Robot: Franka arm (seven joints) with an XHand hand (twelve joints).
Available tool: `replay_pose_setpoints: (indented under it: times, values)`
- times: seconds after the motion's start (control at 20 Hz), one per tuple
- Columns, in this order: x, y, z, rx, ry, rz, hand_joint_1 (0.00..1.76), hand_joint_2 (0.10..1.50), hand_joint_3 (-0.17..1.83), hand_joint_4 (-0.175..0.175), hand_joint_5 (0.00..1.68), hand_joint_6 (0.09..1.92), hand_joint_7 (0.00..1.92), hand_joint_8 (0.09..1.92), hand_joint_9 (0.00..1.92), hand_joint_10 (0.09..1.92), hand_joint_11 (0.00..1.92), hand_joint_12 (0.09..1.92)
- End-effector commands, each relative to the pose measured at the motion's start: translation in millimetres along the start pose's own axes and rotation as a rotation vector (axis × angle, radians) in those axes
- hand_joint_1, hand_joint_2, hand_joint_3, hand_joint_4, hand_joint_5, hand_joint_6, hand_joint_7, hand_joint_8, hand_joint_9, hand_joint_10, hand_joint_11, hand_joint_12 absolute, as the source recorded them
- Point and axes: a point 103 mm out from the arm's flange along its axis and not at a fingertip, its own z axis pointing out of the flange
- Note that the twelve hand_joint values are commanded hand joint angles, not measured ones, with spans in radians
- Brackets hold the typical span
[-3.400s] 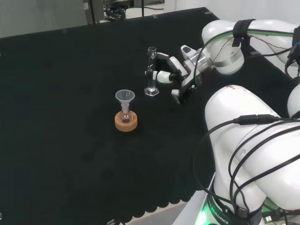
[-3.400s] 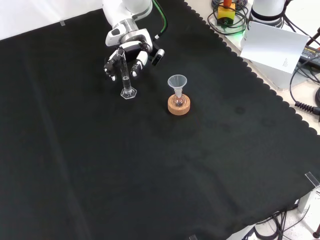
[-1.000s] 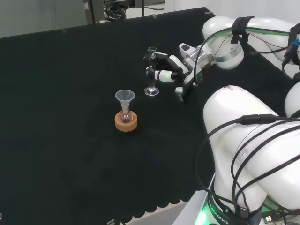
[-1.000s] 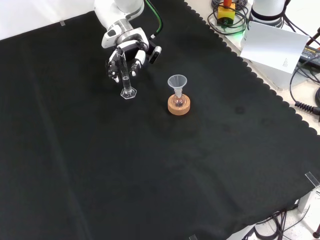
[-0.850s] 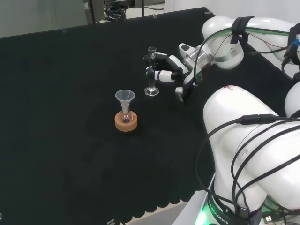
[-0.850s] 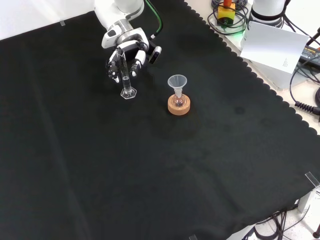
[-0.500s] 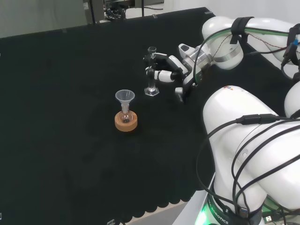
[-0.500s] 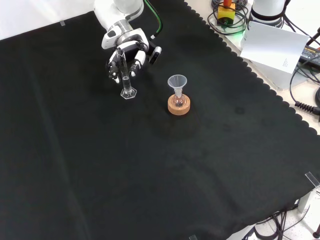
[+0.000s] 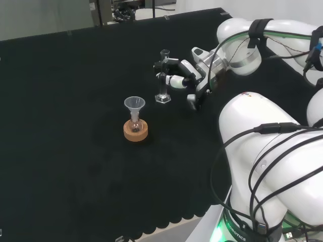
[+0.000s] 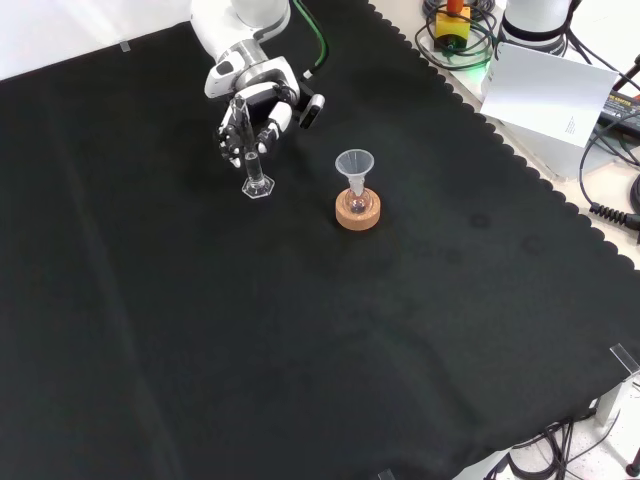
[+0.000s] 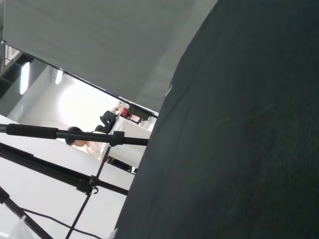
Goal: Pick up the graduated cylinder.
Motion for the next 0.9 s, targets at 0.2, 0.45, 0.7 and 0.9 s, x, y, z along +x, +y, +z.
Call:
replay_pose_setpoints:
  times: [0.2,0.45,0.7,0.9]
  values:
    - [13.6,4.7,-5.6,0.008,-0.179,0.001,1.30,1.37,-0.17,-0.045,0.81,0.83,0.65,0.85,0.94,0.55,0.83,1.00]
    - [26.1,5.3,-20.6,0.032,-0.298,-0.009,1.32,1.37,-0.17,-0.063,0.84,0.85,0.72,0.83,0.99,0.56,0.90,0.95]
    - [40.0,2.9,-35.6,0.073,-0.403,-0.011,1.35,1.36,-0.17,-0.072,0.88,0.83,0.81,0.78,1.06,0.50,0.95,0.92]
    - [55.1,-4.7,-46.8,0.113,-0.469,0.010,1.36,1.35,-0.17,-0.074,0.89,0.83,0.83,0.77,1.08,0.49,0.97,0.92]
